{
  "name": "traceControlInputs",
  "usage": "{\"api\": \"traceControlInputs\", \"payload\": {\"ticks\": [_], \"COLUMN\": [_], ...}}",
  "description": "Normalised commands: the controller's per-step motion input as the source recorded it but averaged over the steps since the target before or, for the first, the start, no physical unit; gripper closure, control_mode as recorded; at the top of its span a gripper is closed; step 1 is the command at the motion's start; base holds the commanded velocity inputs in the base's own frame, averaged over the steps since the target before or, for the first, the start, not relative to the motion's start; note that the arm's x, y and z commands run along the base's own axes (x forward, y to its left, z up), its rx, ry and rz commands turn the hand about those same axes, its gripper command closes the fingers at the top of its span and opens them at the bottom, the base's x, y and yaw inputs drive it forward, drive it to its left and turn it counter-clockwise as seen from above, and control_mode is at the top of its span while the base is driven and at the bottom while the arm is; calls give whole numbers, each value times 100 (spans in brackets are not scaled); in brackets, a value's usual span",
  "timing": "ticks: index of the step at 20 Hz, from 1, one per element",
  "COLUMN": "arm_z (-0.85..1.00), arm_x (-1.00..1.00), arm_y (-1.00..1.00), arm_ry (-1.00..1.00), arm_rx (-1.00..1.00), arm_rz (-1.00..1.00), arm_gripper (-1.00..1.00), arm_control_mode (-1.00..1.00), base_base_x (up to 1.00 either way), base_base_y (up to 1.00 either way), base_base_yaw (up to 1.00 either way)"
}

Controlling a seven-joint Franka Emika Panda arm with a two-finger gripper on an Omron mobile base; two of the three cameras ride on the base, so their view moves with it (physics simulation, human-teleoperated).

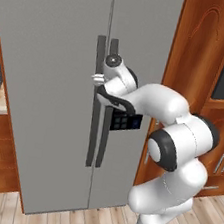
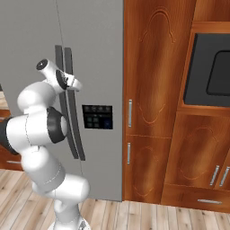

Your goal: Store the hot dog in the freezer for long-term storage. Close the freezer door after placing the cooked food.

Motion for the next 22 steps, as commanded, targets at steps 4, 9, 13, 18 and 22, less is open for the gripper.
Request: {"api": "traceControlInputs", "payload": {"ticks": [4,9,13,18,22], "arm_z": [36,56,73,20,0], "arm_x": [-22,-34,-13,15,52], "arm_y": [-43,-38,-23,0,-4], "arm_ry": [-29,-18,-3,0,-13], "arm_rx": [12,4,0,0,5], "arm_rz": [1,0,1,5,10], "arm_gripper": [-100,-100,-100,-100,-100], "arm_control_mode": [-100,-100,-100,-100,-100], "base_base_x": [0,0,0,0,0], "base_base_y": [0,0,0,0,0], "base_base_yaw": [0,0,0,0,0]}}
